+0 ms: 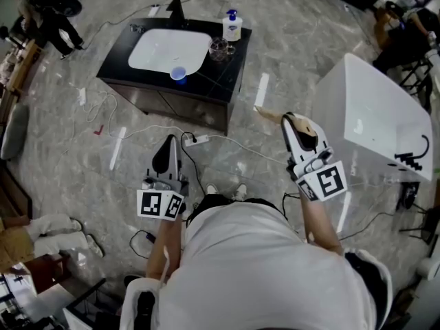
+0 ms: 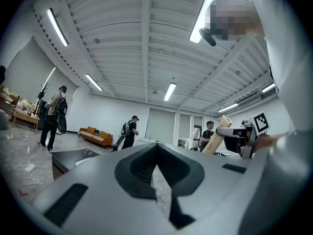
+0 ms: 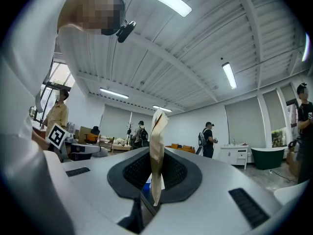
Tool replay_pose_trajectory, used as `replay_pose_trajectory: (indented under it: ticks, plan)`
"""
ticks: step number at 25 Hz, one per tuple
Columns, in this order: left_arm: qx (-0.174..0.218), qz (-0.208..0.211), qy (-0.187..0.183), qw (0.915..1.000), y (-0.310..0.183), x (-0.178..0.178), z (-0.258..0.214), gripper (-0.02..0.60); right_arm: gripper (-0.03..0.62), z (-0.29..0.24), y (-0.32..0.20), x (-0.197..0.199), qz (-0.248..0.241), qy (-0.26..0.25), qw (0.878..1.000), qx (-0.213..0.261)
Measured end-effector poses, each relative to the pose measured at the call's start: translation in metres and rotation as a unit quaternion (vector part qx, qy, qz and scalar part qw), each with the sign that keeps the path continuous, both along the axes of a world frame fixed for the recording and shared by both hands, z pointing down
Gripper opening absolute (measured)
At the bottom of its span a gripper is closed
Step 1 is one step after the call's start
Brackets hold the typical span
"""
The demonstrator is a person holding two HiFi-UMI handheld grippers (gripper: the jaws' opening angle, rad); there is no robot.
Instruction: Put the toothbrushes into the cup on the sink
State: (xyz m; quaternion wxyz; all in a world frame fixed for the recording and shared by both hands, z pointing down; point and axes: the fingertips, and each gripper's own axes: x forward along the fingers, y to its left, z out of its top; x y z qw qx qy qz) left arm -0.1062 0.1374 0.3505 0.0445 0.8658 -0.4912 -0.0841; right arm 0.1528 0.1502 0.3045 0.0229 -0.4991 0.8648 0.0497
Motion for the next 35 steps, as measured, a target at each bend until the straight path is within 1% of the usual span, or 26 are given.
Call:
replay_pose_trajectory:
  ticks: [5,10,15,20,24,28,31,35]
  plan:
    - [-0.005,-0.02,-0.004,0.9998,0.007,0.009,0.004,0.003,0.054,0.008,0.003,0.015,-0.016,-0.007,1.0,-0.004]
    - [-0.006,-0.028,-0.01,0.9995,0.015,0.019,0.007,0.003,0.054,0.016,0.003,0.028,-0.022,-0.013,1.0,-0.011]
    - [-0.014,-0.042,-0.008,0.999,0.017,0.013,0.014,0.003,0.054,0.015,-0.002,0.025,-0.031,-0.013,0.999,-0.009]
    - [-0.018,-0.044,0.0,0.9989,0.007,0.015,0.02,0.003,0.054,0.019,-0.01,0.024,-0.034,-0.003,0.999,-0.014]
    - [-0.019,-0.037,0.006,0.9991,-0.014,0.015,0.025,0.003,0.054,0.02,-0.026,0.022,-0.029,0.003,0.999,-0.015]
    - [-0.03,-0.026,0.017,0.9991,-0.043,0.014,0.035,0.003,0.054,0.022,-0.048,0.02,-0.016,0.016,1.0,-0.016]
    - [-0.026,-0.014,0.019,0.9994,-0.072,0.015,0.031,0.003,0.054,0.019,-0.073,0.021,-0.006,0.023,1.0,-0.021]
    - [-0.028,-0.007,0.02,0.9994,-0.113,0.008,0.032,0.003,0.054,0.02,-0.11,0.011,-0.001,0.028,0.999,-0.029]
